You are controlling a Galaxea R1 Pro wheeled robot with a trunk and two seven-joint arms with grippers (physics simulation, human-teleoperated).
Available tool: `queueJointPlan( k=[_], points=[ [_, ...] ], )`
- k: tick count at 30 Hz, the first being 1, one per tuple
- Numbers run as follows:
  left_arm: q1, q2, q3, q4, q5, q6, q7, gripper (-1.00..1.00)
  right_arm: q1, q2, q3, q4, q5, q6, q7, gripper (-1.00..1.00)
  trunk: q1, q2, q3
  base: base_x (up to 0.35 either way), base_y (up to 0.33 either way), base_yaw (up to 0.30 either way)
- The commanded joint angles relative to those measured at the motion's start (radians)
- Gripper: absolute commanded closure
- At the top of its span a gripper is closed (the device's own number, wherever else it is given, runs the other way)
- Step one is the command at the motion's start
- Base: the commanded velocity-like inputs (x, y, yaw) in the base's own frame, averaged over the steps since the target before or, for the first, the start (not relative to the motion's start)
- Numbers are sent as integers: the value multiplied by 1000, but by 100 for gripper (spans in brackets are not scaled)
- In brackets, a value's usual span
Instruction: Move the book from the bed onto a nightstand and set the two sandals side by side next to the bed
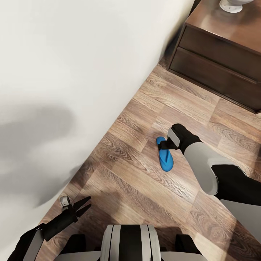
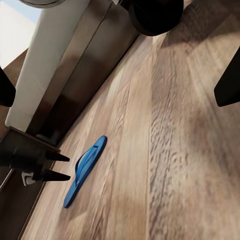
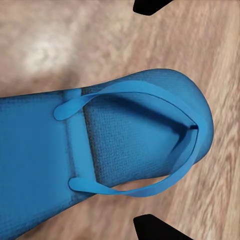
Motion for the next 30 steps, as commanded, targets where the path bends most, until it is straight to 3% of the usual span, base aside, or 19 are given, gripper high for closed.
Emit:
queueJointPlan(
  k=[1,12,20,30],
  points=[
    [0,0,0,0,4,7,-1,-100,0,0,0,-1,-6,3,-7,-100,0,0,0,0,0,0],
    [0,0,1,0,4,8,-1,-100,0,2,0,-1,-6,4,-7,-100,0,0,0,0,0,0],
    [-1,0,1,0,4,8,-1,-100,-1,5,0,-1,-6,3,-7,-100,3,-2,-31,0,0,0],
    [0,0,2,0,4,8,-1,-100,-4,7,1,-1,-6,3,-7,-100,3,-2,-31,0,0,0]
  ],
)
